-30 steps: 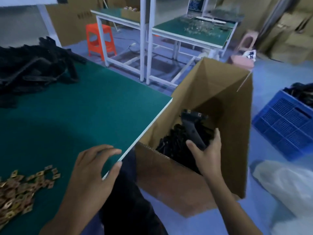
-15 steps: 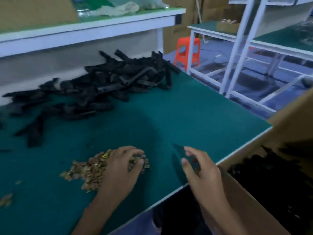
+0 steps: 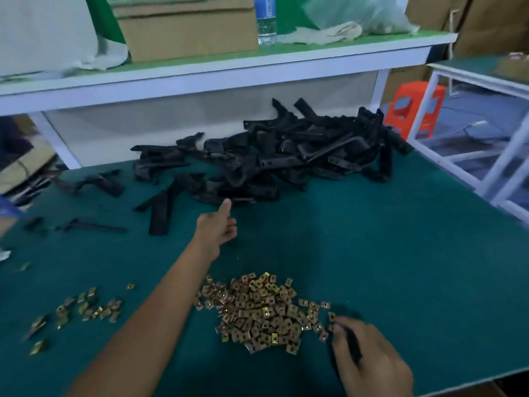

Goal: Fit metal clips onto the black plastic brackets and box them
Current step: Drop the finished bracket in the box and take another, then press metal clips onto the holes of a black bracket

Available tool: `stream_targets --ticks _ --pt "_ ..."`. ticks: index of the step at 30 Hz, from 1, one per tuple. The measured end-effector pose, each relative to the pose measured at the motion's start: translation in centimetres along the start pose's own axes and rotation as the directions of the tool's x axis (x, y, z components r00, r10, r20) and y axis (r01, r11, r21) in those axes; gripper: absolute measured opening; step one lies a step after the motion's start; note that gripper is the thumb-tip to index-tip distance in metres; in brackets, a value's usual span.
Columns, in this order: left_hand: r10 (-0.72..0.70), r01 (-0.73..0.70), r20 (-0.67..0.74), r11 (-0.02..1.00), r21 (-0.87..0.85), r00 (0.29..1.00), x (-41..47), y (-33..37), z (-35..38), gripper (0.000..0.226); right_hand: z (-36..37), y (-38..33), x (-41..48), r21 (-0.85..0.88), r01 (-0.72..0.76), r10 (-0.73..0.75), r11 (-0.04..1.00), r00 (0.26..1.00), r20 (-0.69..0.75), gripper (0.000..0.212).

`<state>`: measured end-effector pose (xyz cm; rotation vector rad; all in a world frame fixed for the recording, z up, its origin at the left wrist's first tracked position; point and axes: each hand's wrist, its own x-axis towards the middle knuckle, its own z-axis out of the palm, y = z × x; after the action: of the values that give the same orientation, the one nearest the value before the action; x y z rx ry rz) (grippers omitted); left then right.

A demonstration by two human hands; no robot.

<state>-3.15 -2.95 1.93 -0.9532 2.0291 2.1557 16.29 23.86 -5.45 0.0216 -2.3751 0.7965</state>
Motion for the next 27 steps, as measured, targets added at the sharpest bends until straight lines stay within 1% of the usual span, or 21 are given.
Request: stream_targets --ticks 3,5,6,8,11,14,17,20,23,24,26,27 --pt "-0.075 0.076 0.012 0.987 -0.139 0.997 2.3 0.9 1.4 0.044 0.5 0.1 -0.2 -0.003 0.011 -0.011 1.0 0.999 -0.032 0.027" --pt "-0.099 0.088 -0.04 0.974 -0.21 0.994 3.4 1.3 2.0 0.039 0.6 0.2 -0.4 -0.008 0.007 -0.008 1.0 0.999 -0.036 0.025" --pt "-0.098 0.081 -0.074 0.975 -0.208 0.992 3.8 1.4 2.1 0.035 0.7 0.3 -0.4 -0.01 0.012 -0.012 1.0 0.999 -0.042 0.025" --pt "-0.049 0.031 -0.107 0.986 -0.161 0.993 4.2 1.5 1.8 0.032 0.8 0.4 -0.3 -0.003 0.029 -0.029 1.0 0.998 -0.061 0.025" --pt "0.035 -0.039 -0.066 0.997 -0.07 0.997 2.8 0.7 0.4 0.035 0.6 0.3 -0.1 -0.006 0.037 -0.037 0.999 0.998 -0.056 0.025" --pt "0.104 -0.104 0.02 0.994 -0.017 0.994 -0.5 -1.3 -2.4 0.037 0.5 0.4 -0.2 -0.018 0.043 -0.044 0.999 0.999 -0.022 0.026" --pt "0.163 -0.174 0.151 0.983 0.064 0.975 -5.0 -3.8 -5.6 0.039 0.1 0.2 -0.2 -0.009 0.03 -0.03 1.0 0.999 0.021 0.027" --pt "0.216 -0.254 0.217 0.954 0.162 0.952 -9.3 -5.3 -7.8 0.038 -0.3 -0.4 -0.1 0.004 -0.002 0.002 1.0 0.997 0.073 0.029" --pt "0.258 -0.346 0.315 0.9 0.266 0.913 -13.4 -5.6 -8.9 0.037 -0.7 -1.1 0.0 0.041 -0.06 0.056 0.997 0.993 0.107 0.017" --pt "0.261 -0.378 0.364 0.875 0.302 0.894 -14.7 -5.6 -9.0 0.039 -0.9 -1.3 0.0 0.07 -0.07 0.062 0.995 0.991 0.116 0.025" --pt "0.25 -0.451 0.472 0.809 0.378 0.845 -16.9 -5.8 -9.2 0.046 -1.3 -1.8 0.2 0.127 -0.075 0.052 0.989 0.984 0.171 0.06" --pt "0.217 -0.479 0.533 0.77 0.421 0.818 -17.8 -6.1 -9.2 0.045 -1.6 -2.0 0.3 0.136 -0.052 0.025 0.989 0.981 0.195 0.076"
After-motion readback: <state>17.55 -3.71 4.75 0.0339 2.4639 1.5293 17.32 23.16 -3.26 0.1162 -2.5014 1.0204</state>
